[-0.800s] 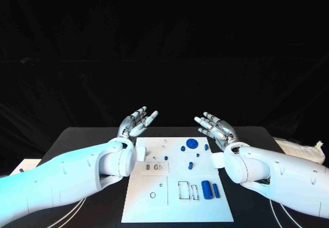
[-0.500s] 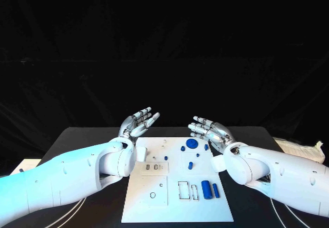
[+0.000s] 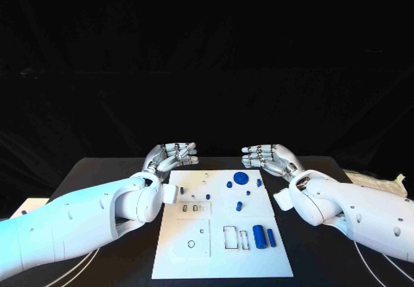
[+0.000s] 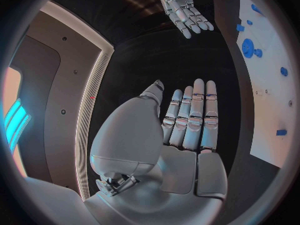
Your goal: Assemble the parts on the task board
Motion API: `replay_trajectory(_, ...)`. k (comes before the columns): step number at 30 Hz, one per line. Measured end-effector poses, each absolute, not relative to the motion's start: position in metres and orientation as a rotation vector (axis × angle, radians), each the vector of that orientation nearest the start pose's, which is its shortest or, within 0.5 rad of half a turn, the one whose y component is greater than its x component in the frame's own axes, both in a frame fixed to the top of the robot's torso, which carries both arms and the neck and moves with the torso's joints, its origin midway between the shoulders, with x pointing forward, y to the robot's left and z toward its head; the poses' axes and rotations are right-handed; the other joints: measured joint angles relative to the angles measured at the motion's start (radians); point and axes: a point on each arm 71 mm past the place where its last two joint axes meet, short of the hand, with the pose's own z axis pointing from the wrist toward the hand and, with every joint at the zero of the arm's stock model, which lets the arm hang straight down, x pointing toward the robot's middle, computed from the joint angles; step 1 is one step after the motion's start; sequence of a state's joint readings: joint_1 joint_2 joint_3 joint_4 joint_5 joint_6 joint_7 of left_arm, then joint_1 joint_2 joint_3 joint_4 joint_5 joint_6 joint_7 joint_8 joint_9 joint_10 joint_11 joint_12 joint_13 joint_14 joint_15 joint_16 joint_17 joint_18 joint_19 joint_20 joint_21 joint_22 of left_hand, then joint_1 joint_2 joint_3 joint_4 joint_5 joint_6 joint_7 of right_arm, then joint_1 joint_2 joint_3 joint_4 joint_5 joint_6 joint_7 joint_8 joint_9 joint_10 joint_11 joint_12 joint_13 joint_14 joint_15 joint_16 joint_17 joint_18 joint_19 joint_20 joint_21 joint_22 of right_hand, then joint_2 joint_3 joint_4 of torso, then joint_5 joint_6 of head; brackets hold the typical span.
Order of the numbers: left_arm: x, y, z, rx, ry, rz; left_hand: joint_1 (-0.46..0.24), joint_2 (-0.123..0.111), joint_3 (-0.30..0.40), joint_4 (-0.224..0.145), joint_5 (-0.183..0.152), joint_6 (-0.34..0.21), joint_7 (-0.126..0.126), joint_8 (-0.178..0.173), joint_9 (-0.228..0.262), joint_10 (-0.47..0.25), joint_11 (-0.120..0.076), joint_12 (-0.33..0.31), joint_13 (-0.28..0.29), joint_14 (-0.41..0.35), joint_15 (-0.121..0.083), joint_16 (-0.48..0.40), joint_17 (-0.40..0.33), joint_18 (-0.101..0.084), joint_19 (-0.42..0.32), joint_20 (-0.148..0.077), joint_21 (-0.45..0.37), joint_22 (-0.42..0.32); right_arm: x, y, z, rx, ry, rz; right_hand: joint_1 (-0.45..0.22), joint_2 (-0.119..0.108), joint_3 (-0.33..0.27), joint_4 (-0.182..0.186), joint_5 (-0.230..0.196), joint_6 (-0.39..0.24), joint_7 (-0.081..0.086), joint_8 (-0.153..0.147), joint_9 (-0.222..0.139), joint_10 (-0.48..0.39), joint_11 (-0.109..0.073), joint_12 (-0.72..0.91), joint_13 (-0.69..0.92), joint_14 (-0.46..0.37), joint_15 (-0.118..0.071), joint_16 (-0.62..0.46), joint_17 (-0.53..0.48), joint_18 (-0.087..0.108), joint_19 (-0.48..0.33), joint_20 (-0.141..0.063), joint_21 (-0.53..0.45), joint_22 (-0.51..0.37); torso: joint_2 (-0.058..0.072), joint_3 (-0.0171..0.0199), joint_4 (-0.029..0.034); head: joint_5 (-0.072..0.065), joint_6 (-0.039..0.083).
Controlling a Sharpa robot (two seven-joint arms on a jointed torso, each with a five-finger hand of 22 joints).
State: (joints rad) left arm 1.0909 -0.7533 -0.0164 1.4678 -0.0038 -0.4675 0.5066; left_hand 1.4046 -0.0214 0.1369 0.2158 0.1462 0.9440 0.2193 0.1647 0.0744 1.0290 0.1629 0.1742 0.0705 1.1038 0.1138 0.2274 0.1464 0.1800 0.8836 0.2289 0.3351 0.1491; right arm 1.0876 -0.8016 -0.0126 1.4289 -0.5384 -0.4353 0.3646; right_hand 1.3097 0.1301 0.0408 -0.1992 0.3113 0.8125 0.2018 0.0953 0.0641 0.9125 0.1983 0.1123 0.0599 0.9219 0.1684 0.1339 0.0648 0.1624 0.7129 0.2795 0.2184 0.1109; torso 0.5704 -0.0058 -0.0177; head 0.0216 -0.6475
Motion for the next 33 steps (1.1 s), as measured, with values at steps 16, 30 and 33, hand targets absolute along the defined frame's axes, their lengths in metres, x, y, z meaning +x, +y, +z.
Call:
replay_trajectory(16, 0.457, 0.198, -0.194, -1.145, 1.341, -1.561, 0.01, -0.001, 0.016, -0.021, 0.0, 0.044, -0.016, -0.023, -0.007, 0.072, -0.019, -0.032, -0.001, 0.083, -0.023, -0.007, 0.038, 0.0, 0.072, -0.024, 0.005, -0.006, 0.495, -0.21, -0.181, 0.195, 1.509, 1.023, -0.029, -0.078, 0.125, -0.082, 0.019, 0.219, -0.014, -0.02, 0.004, 0.26, -0.075, -0.038, 0.004, 0.382, -0.109, 0.046, 0.052, 0.015, 0.259, -0.106, 0.212, 0.087, 0.079, -0.0166, -0.0026, -0.013, 0.021)
replay_trajectory(30, 0.435, 0.191, -0.176, -1.162, 1.362, -1.637, 0.012, -0.007, 0.013, -0.024, 0.0, 0.044, -0.016, -0.032, -0.008, 0.072, -0.019, -0.047, -0.002, 0.083, -0.023, -0.012, 0.043, 0.0, 0.072, -0.024, 0.005, -0.007, 0.502, -0.188, -0.159, -0.192, 1.563, 0.694, -0.071, -0.131, 0.2, -0.051, -0.057, 0.263, -0.057, -0.027, 0.004, 0.325, -0.123, -0.048, 0.004, 0.545, -0.18, 0.432, 0.309, 0.016, 0.36, -0.187, 0.619, 0.343, 0.158, -0.027, 0.0119, -0.035, 0.047)
replay_trajectory(33, 0.432, 0.189, -0.174, -1.164, 1.366, -1.646, 0.009, -0.009, 0.013, -0.024, 0.0, 0.044, -0.016, -0.032, -0.008, 0.072, -0.019, -0.047, -0.003, 0.083, -0.023, -0.012, 0.043, 0.0, 0.072, -0.024, 0.005, -0.008, 0.503, -0.183, -0.156, -0.249, 1.564, 0.643, -0.085, -0.145, 0.227, -0.029, -0.077, 0.254, -0.065, -0.027, 0.004, 0.289, -0.12, -0.048, 0.004, 0.545, -0.18, 0.629, 0.448, -0.002, 0.428, -0.186, 0.795, 0.546, 0.173, -0.0288, 0.0139, -0.037, 0.053)
